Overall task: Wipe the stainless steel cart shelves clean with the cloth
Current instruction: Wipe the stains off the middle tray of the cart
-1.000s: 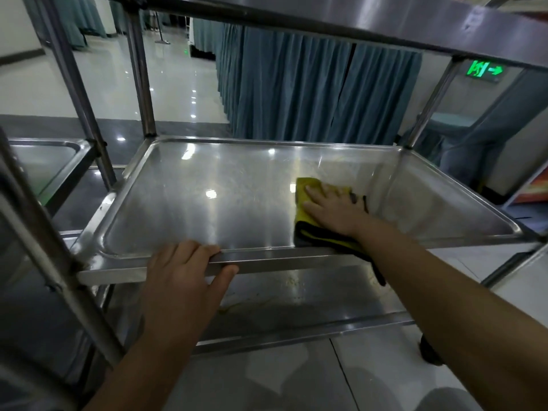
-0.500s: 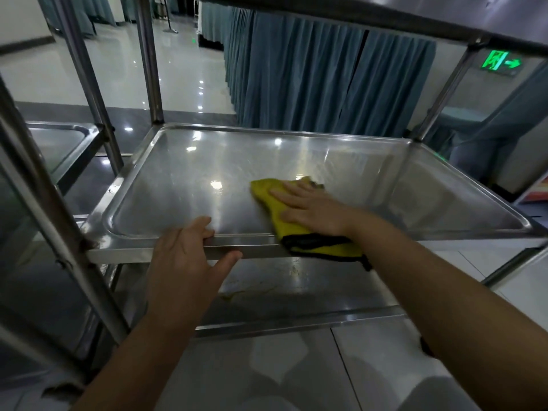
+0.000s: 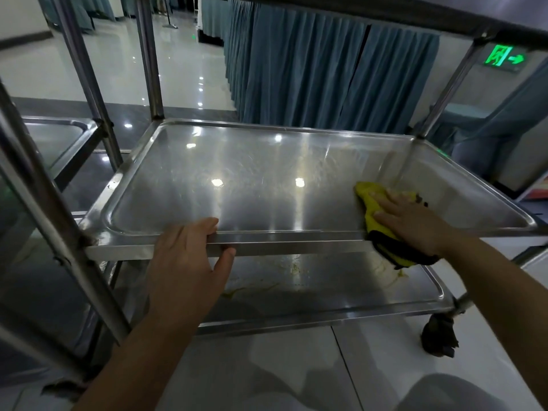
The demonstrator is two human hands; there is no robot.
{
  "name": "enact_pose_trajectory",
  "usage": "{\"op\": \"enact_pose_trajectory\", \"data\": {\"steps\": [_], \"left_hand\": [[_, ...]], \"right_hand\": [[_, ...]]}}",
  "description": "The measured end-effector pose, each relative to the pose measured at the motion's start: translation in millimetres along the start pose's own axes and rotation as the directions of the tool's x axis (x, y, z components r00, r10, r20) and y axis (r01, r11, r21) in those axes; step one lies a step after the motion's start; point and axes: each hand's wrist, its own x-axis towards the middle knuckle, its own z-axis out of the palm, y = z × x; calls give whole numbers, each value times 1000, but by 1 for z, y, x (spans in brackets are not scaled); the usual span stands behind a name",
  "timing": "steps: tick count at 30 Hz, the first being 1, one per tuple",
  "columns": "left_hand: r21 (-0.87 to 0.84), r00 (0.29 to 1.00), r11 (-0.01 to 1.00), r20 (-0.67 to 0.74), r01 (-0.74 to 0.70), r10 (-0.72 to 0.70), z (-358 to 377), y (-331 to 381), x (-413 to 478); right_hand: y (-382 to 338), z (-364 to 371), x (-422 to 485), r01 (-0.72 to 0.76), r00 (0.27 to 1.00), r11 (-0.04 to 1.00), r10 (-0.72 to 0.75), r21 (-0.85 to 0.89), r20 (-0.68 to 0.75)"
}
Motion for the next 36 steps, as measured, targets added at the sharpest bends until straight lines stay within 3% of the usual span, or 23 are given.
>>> {"op": "enact_pose_trajectory", "data": {"steps": [2,6,10,16,28,32,36], "left_hand": [[-8,1000,1000,2,3,-3,-1,0,1],[-19,999,999,20,26,-25,-5,1,3],[-39,998,999,58,-13,15,-9,-5,3],[-34,990,999,138,36,-31,-16,-3,0],[6,969,985,180,173,-172,-16,8,0],[7,972,988,177,157,-156,-17,8,1],[-19,978,989,155,144,-139,-23,7,2]], "right_hand": [[-33,-6,5,134,987,991,-132,8,-88],[-129,-41,21,181,971,945,-128,271,-201],[-187,-59,29,348,892,927,-281,142,-354],[-161,-36,22,340,856,938,-284,57,-431],[-5,48,-51,-20,894,978,109,205,-435],[-18,45,-47,-7,847,977,119,214,-518],[-72,24,-20,124,787,974,19,189,-616]]}}
